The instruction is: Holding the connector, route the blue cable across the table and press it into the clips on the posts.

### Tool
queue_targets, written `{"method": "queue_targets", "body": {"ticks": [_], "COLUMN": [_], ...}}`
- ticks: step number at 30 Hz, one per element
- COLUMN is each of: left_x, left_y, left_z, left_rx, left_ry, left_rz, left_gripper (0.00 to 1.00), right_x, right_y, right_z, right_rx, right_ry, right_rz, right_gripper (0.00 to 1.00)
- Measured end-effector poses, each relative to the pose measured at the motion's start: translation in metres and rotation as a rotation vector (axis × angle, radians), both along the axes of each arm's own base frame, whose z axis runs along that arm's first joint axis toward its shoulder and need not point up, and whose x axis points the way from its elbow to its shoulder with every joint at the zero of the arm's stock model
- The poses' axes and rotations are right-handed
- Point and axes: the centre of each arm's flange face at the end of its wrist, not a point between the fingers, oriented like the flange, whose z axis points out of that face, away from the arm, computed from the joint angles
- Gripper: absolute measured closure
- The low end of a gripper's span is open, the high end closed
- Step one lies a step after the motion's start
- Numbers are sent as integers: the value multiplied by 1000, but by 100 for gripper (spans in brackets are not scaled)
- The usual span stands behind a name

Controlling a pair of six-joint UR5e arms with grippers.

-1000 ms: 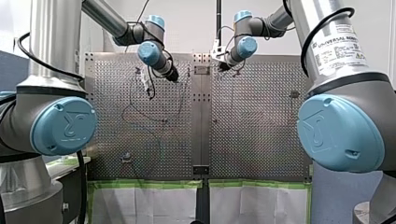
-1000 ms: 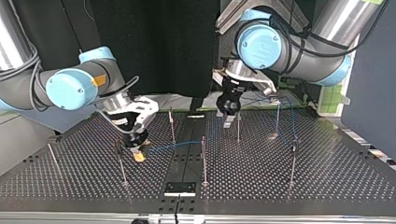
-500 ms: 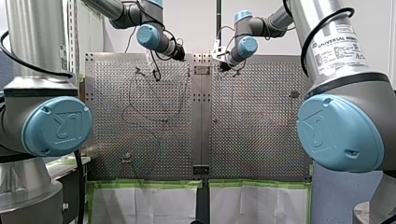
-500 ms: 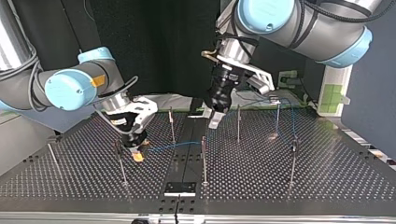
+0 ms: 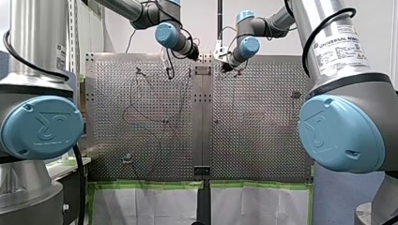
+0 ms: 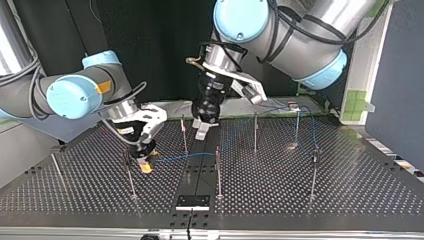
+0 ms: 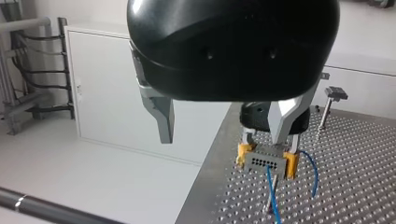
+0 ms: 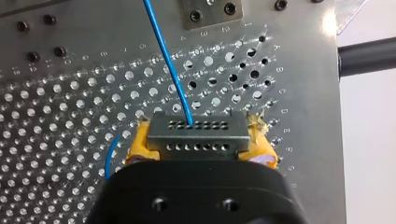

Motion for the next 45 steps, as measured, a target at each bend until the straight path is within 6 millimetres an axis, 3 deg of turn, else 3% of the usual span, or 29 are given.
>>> {"method": "queue_targets", "body": {"ticks": [8,14,25,37,45], "left_x": [-1,5,52,94,112], "left_y": [-34,-49,-50,-59,-58], "left_z": [-5,-10,-21,-55,-47], "left_rx": [32,69,89,108,79], "left_ry": [13,25,35,60,26], "left_rz": [1,24,145,182,220], "left_gripper": [0,0,0,0,0], "right_x": [-1,0,-2,-1,-1], "right_y": [-1,0,-1,-1,-1], "right_z": [0,0,-1,-1,-1], "right_rx": [1,2,2,3,2], "right_ry": [0,1,1,1,1], "right_rz": [-2,-1,-3,-3,-3], "right_gripper": [100,100,100,100,100]}}
